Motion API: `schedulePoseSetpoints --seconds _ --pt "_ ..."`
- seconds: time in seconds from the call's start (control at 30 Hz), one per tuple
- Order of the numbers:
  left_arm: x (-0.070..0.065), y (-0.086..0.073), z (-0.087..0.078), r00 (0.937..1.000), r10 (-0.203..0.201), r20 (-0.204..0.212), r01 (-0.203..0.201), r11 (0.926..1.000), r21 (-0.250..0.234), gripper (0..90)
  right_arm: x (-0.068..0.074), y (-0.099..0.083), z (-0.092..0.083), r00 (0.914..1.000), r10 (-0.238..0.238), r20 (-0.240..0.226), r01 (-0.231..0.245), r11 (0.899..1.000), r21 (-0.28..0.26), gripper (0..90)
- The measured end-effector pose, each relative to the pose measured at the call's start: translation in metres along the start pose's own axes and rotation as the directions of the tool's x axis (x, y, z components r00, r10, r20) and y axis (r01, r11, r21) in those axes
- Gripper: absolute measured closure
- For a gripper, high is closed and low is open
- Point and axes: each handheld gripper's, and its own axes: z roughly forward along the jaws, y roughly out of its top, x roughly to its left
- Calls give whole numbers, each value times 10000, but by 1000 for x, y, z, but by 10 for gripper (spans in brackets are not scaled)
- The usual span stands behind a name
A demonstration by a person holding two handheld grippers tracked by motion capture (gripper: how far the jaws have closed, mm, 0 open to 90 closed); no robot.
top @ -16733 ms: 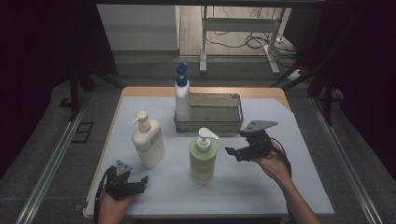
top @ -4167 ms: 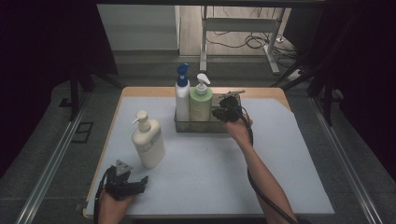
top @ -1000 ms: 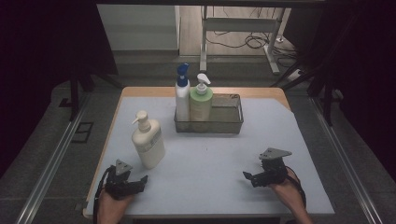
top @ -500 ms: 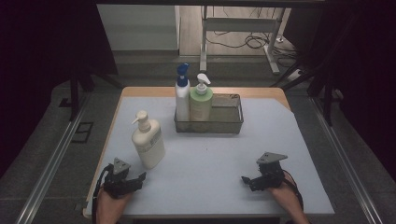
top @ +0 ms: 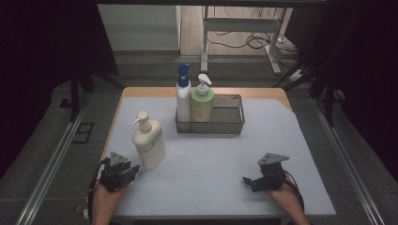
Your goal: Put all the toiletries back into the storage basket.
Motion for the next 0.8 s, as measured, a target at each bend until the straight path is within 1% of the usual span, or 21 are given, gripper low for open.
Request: schedulePoseSetpoints --seconds 0.1,0.2,0.27,0.3,0.4,0.43,0.5,0.6,0.67,0.8 --pt "4 7 5 9998 77 179 -78 10000 35 755 0 0 0 10000 1 1 -1 10000 0 0" --pt "6 14 11 9994 193 275 -196 9998 76 844 0 0 0 10000 4 3 -4 10000 -1 0" --pt "6 19 16 9991 237 340 -240 9997 66 886 0 0 0 10000 0 2 0 10000 0 0" --pt "7 22 18 9989 285 380 -287 9996 47 891 0 0 0 10000 1 3 -1 10000 -3 0" --pt "8 28 25 9983 265 517 -262 9996 -55 894 0 0 0 10000 4 -6 -4 10000 -10 0" --pt "9 30 26 9977 329 586 -330 9995 12 894 0 0 0 10000 0 -1 0 10000 -6 0" --pt "11 33 32 9972 326 677 -329 9995 33 894 0 0 0 10000 -1 2 1 10000 -11 0" --pt "14 34 38 9956 191 917 -197 9998 56 894 0 0 0 10000 0 -6 0 10000 -10 0" --pt "15 35 41 9950 90 997 -92 10000 22 894 0 0 0 10000 2 -11 -2 10000 -12 0" --pt "15 35 43 9947 -8 1028 19 9999 -109 894 0 0 0 10000 8 -13 -8 10000 -14 0"
